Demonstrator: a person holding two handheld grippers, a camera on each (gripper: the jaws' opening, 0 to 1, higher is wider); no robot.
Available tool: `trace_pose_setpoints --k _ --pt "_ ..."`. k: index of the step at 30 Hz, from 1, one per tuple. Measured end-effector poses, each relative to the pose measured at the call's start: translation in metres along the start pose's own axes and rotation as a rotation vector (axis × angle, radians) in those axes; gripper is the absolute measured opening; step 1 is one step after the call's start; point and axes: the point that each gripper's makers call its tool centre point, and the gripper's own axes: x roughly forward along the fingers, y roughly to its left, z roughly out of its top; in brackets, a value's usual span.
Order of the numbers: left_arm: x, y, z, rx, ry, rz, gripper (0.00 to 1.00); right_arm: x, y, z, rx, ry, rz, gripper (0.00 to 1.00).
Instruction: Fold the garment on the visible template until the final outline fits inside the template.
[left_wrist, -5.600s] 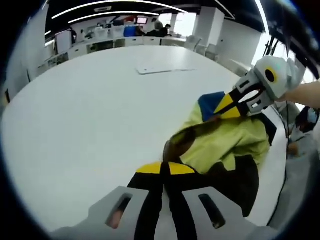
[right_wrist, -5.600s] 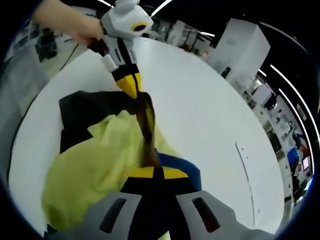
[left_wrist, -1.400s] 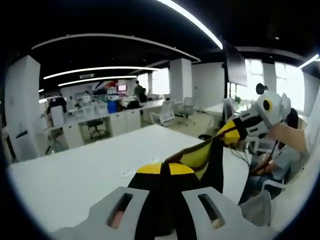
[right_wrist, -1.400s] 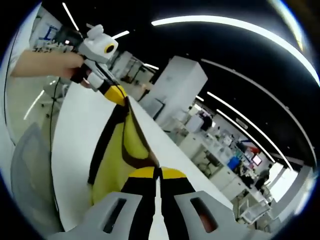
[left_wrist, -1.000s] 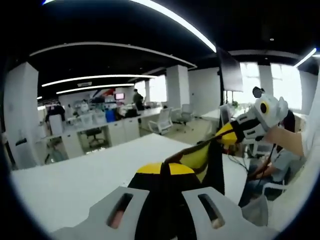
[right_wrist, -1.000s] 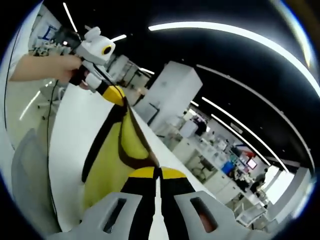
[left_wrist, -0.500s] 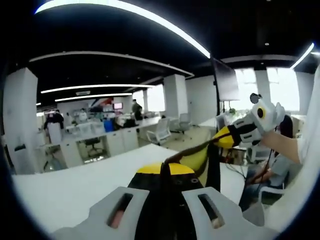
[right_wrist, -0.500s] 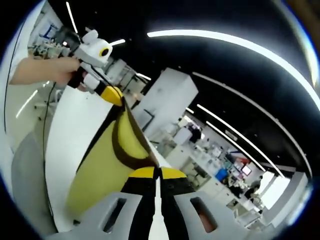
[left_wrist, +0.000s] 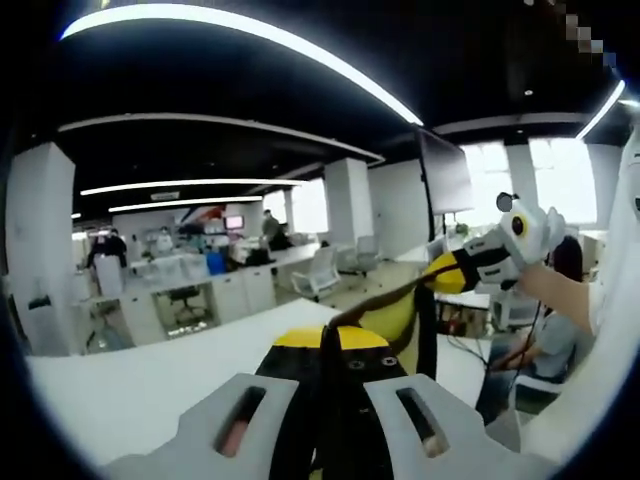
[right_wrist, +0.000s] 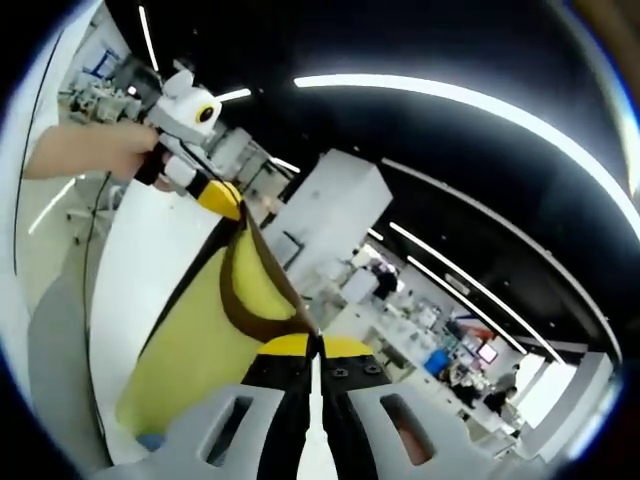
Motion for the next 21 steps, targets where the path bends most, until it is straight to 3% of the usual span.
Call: trace_pose_setpoints --k 8,21 --pt "-0.008 -0.011 0.01 0.011 -0.013 -0.024 0.0 -0.007 -0.001 0.004 0.0 -0.015 0.004 0.02" --pt "-0.021 -0.022 0.011 -0.004 -0.015 -0.043 0.0 -0.019 0.01 0.016 -0.009 -0.036 0.017 0.02"
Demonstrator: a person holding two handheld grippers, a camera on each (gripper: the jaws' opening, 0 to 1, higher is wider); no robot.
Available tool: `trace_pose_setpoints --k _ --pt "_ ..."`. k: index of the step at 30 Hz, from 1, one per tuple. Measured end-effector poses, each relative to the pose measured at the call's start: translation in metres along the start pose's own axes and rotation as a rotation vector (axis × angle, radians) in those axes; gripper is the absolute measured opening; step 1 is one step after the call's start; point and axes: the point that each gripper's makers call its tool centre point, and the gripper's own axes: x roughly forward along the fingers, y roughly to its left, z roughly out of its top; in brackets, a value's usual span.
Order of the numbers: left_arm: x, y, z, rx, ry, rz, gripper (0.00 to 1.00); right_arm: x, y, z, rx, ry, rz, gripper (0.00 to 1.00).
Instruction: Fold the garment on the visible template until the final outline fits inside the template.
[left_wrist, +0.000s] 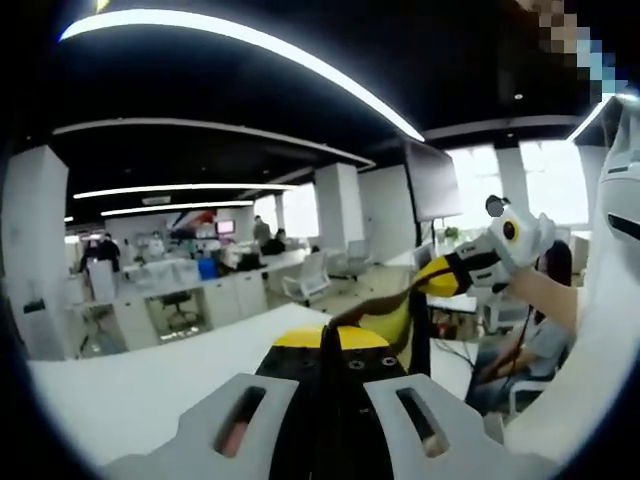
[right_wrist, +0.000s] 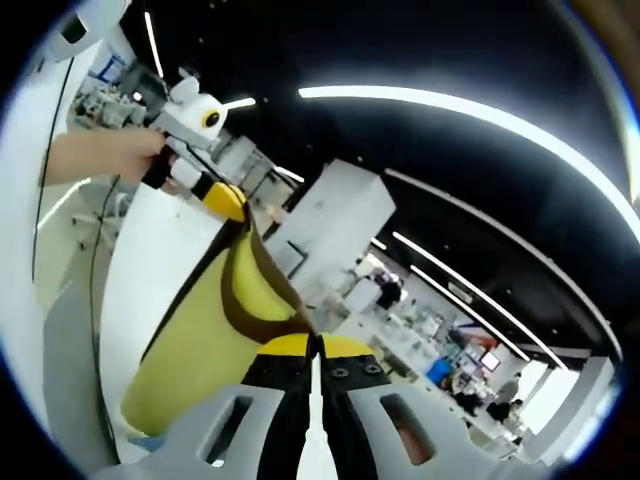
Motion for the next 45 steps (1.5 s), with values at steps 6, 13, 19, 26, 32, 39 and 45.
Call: trace_pose_setpoints --k 6,13,19,26,32,39,45 --pt "-0.013 -0.013 0.001 -0.018 -0.002 -0.023 0.0 -0.008 0.009 0.01 -0.006 -0.024 0.03 0.02" --pt "-0.027 -0.032 -0.007 -0.043 0.039 -0.066 0.0 -0.028 0.033 0.017 0.02 -0.041 0.14 0.02" --pt "-0.035 -0.039 -0.005 -0.056 0.043 -0.072 0.0 -0.039 0.039 0.026 0.041 -0.048 0.181 0.02" --pt "-0.022 -0.035 -0.028 -0.072 0.104 -0.071 0.0 -0.026 0.037 -0.002 0.01 0.034 0.181 0.02" --pt "-0.005 -0.016 -0.071 -0.089 0.19 -0.028 0.0 -0.003 0.047 -0.044 0.04 0.084 0.215 0.02" --pt "0.01 0.005 -0.097 -0.099 0.248 -0.01 0.0 0.02 0.047 -0.072 0.056 0.119 0.222 0.02" --pt "0.023 0.024 -0.105 -0.114 0.264 0.002 0.0 0.037 0.042 -0.084 0.05 0.135 0.222 0.02"
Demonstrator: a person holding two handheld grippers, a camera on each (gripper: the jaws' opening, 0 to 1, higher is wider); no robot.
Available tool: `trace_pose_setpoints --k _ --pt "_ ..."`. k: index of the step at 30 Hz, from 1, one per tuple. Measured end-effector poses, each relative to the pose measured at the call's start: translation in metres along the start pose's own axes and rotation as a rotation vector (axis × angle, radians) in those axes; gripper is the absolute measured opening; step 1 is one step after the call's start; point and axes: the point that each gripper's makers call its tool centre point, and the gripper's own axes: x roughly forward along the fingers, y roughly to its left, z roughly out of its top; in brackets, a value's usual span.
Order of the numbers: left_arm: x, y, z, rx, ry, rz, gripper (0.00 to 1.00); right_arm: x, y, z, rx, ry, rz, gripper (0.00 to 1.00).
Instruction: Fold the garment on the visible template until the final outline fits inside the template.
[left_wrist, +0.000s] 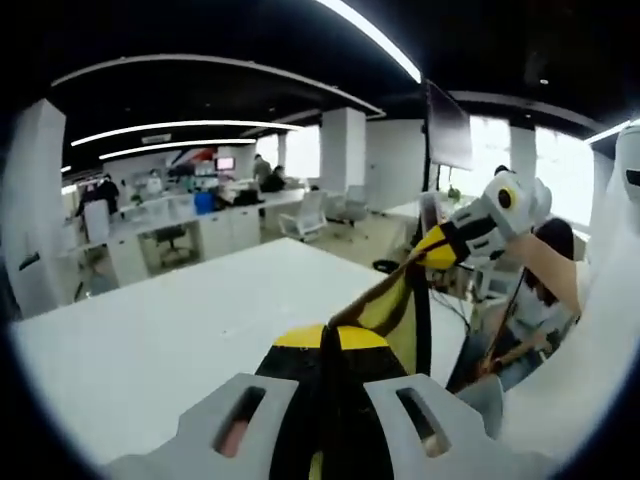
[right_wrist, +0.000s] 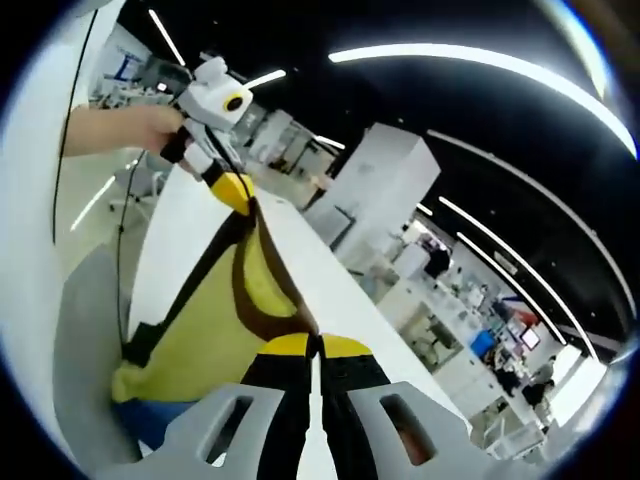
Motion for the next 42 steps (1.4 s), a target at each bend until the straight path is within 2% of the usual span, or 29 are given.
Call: trace_pose_setpoints --k 5,13,23,35,42 --pt "0.013 0.017 -0.007 -0.015 0.022 0.006 0.0 0.014 -0.005 -0.01 0.01 0.009 0.008 0.02" --pt "0.032 0.035 -0.01 -0.028 0.037 -0.003 0.0 0.033 -0.018 -0.028 0.037 0.028 0.012 0.02" --pt "0.062 0.059 -0.029 -0.051 0.101 -0.019 0.0 0.059 -0.023 -0.057 0.065 0.073 0.041 0.02" --pt "0.085 0.079 -0.041 -0.06 0.14 -0.024 0.0 0.081 -0.029 -0.08 0.083 0.101 0.059 0.02" --pt "0.108 0.098 -0.058 -0.109 0.168 -0.028 0.0 0.1 -0.031 -0.105 0.127 0.12 0.074 0.02"
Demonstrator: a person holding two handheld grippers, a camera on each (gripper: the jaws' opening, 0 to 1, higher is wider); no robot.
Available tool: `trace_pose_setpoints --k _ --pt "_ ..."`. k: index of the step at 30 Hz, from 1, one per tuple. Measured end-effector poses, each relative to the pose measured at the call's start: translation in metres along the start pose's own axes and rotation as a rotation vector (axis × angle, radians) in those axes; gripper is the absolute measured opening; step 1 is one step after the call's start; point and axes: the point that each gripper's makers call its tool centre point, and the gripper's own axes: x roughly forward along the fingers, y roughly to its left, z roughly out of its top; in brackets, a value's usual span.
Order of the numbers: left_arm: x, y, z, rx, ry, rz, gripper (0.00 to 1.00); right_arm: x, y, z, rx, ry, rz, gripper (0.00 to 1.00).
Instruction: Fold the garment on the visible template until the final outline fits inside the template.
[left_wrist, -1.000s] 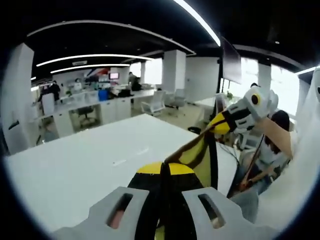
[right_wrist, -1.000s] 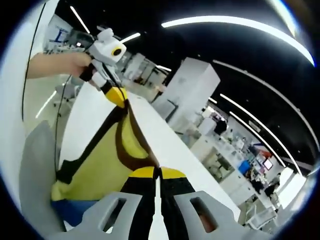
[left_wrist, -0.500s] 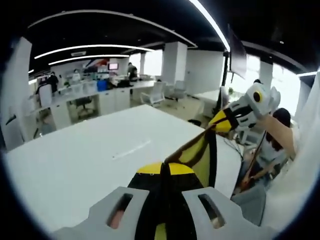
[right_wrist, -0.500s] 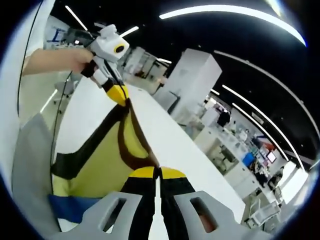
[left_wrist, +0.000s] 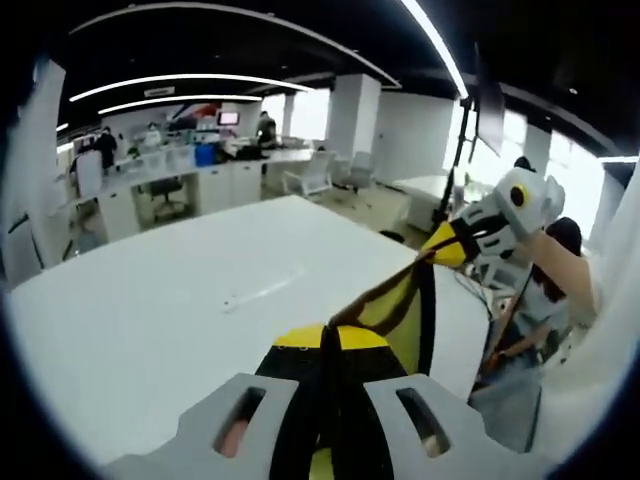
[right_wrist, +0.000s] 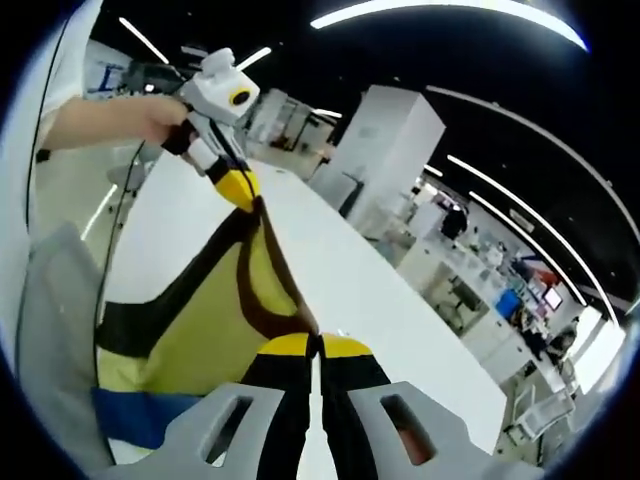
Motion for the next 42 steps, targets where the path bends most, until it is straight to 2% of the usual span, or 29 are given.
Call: trace_pose_setpoints --k 10,15,20,24,36,39,42 --pt "0.024 0.016 0.0 0.003 0.026 -0.01 0.0 0.018 -0.014 -0.018 0.019 0.028 -0.002 0.02" --pt "0.033 0.026 -0.006 0.011 0.042 0.0 0.0 0.03 -0.017 -0.029 0.025 0.034 0.004 0.02" --pt "0.048 0.039 -0.026 -0.027 0.084 0.006 0.0 0.052 -0.018 -0.047 0.068 0.055 0.042 0.02" --pt "0.056 0.05 -0.035 -0.075 0.094 0.002 0.0 0.067 -0.02 -0.056 0.088 0.075 0.059 0.02" --pt "0.075 0.072 -0.047 -0.097 0.127 0.014 0.0 0.094 -0.025 -0.073 0.135 0.094 0.086 0.02" --pt "0.084 0.079 -0.054 -0.098 0.14 0.018 0.0 0.102 -0.024 -0.084 0.137 0.112 0.092 0.02" --pt "0.097 0.086 -0.069 -0.097 0.172 0.03 0.0 0.114 -0.019 -0.102 0.158 0.143 0.113 0.02"
